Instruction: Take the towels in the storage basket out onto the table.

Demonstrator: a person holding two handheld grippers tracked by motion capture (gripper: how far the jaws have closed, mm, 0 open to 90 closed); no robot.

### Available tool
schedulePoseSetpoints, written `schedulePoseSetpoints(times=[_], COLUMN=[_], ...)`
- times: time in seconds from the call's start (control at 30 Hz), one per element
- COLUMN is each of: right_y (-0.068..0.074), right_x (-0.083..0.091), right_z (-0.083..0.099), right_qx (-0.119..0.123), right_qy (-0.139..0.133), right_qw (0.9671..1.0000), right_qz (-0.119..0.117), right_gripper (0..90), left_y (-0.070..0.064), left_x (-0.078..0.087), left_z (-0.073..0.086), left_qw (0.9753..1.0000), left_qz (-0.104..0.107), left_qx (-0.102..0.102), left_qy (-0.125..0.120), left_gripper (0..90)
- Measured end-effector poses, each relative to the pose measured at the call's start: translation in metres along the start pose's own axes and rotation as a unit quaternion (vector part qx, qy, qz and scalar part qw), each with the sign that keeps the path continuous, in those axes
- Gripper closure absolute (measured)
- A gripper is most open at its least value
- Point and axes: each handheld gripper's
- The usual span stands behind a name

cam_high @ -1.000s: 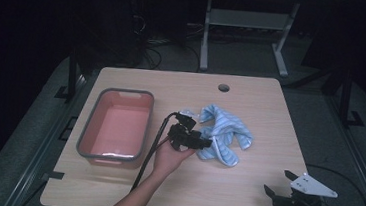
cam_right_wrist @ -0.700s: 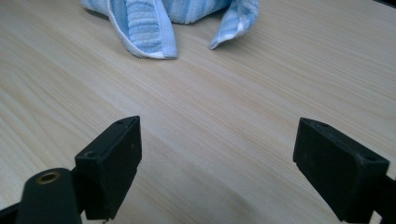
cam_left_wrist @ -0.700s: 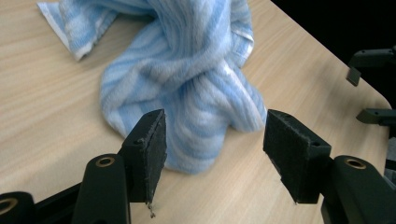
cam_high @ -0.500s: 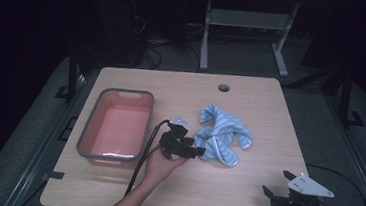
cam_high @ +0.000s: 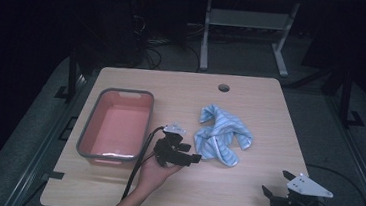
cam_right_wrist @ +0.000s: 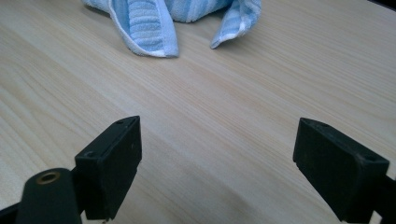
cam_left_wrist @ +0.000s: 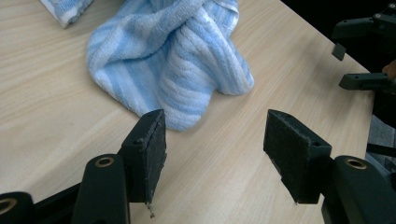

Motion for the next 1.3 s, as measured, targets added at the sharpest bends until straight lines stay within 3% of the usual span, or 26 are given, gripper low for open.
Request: schedulePoseSetpoints(times=[0.07, 0.4, 0.63, 0.93, 1.3], right_y=[0.0, 0.0, 0.002, 0.0, -0.001], right_x=[0.0, 0.0, 0.0, 0.001, 0.002], right_z=[0.0, 0.0, 0.0, 0.001, 0.001], right_qx=[0.0, 0.001, 0.0, 0.0, 0.002], right_qy=[0.0, 0.002, 0.007, 0.001, 0.002], right_qw=[1.0, 1.0, 1.0, 1.0, 1.0], right_qz=[0.001, 0.001, -0.001, 0.004, 0.006], right_gripper=[14.9, 14.9, 14.9, 14.9, 14.9], left_y=[0.0, -0.002, -0.011, -0.017, -0.02], left_x=[0.001, 0.008, 0.002, 0.002, 0.008], left_z=[0.003, 0.016, 0.029, 0.039, 0.052], left_qw=[0.9999, 1.0, 0.9999, 0.9998, 0.9999], left_qz=[0.009, 0.005, -0.001, 0.008, 0.005], left_qx=[0.004, 0.004, -0.012, -0.016, -0.016], left_qy=[-0.004, -0.005, -0.001, 0.004, 0.002], left_gripper=[38.4, 38.4, 38.0, 38.5, 38.6])
Point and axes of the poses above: each handheld gripper's, and its own axes: x roughly backward along the jaws, z roughly out of its underside, y roughly to its left, and after that the axes turned 15 degrees about z, right-handed
